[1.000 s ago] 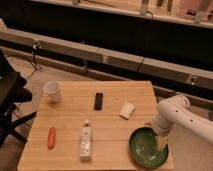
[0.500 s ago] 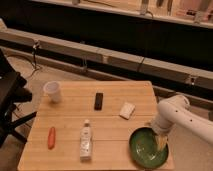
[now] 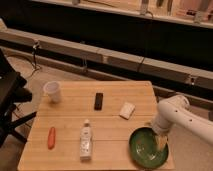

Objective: Pick up the ceramic bowl

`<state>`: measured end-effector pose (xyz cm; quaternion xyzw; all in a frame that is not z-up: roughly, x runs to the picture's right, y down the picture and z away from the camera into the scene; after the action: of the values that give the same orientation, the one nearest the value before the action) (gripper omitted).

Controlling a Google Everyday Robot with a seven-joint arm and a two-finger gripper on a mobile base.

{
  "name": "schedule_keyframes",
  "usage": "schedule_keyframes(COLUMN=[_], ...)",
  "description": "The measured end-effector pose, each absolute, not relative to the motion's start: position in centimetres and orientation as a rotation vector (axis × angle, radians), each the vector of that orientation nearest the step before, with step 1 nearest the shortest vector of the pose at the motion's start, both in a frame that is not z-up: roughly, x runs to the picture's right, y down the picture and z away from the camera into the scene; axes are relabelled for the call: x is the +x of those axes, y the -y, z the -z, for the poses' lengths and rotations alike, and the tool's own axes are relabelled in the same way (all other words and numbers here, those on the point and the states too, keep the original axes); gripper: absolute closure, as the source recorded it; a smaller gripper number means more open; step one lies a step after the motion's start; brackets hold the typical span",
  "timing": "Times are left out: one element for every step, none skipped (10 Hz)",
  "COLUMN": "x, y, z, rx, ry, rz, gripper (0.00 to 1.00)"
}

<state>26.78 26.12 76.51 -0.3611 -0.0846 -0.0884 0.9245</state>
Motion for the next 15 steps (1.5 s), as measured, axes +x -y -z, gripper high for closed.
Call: schedule_keyframes(x=[26.77,26.8,26.82,26.84,26.85,26.9,26.9,26.94,27.01,27.03,27.13,27.22,27.23,27.25,27.28], y=[-26.05,-26.12,-26.08,-26.02,-26.06,-26.06,-26.04,-25.99,-25.9,-25.73,-25.74,-25.68,-25.52,-25.49,-25.37], z=[-76.53,-76.61,-76.61,-76.64,-76.68,-76.69,-76.73,-76.75,-76.71,-76.67,-76.62,-76.39,-76.32,-76.28,-76.16], rx=[-0.74,-0.741,-0.741,-0.74,-0.742,-0.742,-0.742,-0.742,-0.741,-0.739,-0.738,-0.738,-0.736,-0.735,-0.734], ry=[0.173,0.174,0.173,0.172,0.172,0.171,0.17,0.17,0.168,0.168,0.168,0.168,0.167,0.167,0.166], rz=[0.182,0.18,0.18,0.18,0.18,0.179,0.179,0.179,0.179,0.18,0.181,0.183,0.184,0.186,0.187], gripper=[0.2,0.24,0.31,0.39,0.4,0.4,0.4,0.42,0.49,0.6,0.71,0.78,0.8,0.8,0.8])
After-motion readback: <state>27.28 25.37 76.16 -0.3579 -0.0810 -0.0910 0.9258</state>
